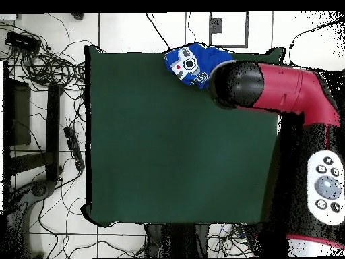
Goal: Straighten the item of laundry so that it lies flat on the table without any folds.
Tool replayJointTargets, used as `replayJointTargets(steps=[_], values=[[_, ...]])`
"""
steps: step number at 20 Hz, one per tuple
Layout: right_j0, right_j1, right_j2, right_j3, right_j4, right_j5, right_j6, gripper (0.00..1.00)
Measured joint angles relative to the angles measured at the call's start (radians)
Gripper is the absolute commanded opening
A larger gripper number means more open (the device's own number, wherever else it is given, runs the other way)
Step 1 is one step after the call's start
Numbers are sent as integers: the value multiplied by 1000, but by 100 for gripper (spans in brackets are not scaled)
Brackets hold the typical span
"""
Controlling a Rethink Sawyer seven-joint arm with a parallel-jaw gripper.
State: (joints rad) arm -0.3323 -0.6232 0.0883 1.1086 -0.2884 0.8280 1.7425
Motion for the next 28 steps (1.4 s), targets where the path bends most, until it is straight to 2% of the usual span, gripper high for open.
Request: replayJointTargets(steps=[7,12,18,28], values=[[1,143,2,-169,-4,20,0,100],[3,222,5,-232,-4,20,0,100],[17,302,5,-288,-4,20,0,100],[50,355,11,-325,7,20,0,100]])
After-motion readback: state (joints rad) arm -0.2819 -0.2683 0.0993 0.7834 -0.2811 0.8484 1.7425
